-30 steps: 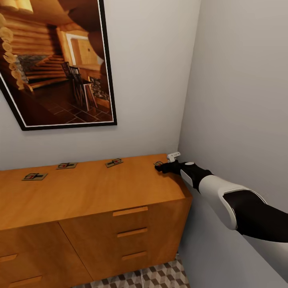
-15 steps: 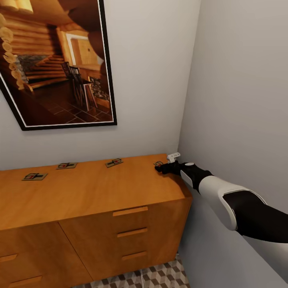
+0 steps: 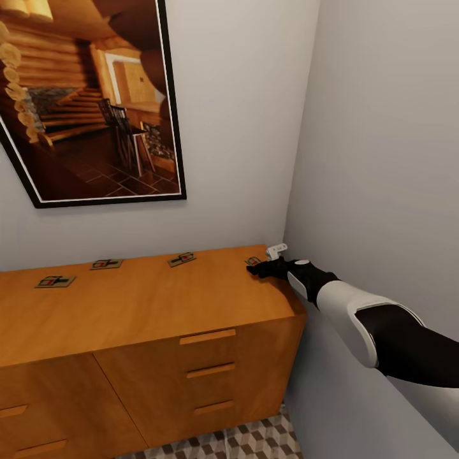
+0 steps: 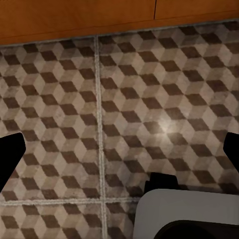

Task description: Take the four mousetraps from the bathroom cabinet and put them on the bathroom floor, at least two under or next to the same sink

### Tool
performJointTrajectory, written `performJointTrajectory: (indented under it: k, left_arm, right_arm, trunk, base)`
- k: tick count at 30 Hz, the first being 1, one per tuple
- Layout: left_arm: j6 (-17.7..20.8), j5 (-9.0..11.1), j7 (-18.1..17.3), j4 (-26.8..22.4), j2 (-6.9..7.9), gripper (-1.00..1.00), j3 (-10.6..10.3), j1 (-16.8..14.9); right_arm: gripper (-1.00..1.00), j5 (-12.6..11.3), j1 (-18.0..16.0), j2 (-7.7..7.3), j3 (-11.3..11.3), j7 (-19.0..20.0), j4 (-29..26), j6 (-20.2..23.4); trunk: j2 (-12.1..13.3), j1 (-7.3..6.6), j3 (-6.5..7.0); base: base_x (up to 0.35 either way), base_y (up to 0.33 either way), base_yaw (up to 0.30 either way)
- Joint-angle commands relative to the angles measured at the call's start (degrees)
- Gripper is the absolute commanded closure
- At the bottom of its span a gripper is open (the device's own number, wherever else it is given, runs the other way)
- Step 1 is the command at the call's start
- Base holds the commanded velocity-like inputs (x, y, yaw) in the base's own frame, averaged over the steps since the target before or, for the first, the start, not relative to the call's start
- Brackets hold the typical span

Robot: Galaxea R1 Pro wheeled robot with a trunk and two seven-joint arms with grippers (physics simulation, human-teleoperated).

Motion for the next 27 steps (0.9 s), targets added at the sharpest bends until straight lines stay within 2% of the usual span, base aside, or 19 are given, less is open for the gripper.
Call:
performJointTrajectory:
  k: [1,27]
  left_arm:
    - [-0.12,0.06,0.01,-0.04,0.00,-1.00,0.02,0.01]
    - [-0.14,0.07,0.01,-0.04,0.00,-1.00,0.00,0.01]
  right_arm:
    - [-1.00,0.07,-0.02,0.00,0.15,0.12,-0.12,0.29]
    - [-1.00,0.05,-0.01,0.00,0.15,0.11,-0.10,0.29]
  trunk:
    - [-0.03,0.00,-0.05]
    - [-0.03,0.00,-0.05]
  base:
    - [0.000,0.000,0.000]
    - [0.000,0.000,0.000]
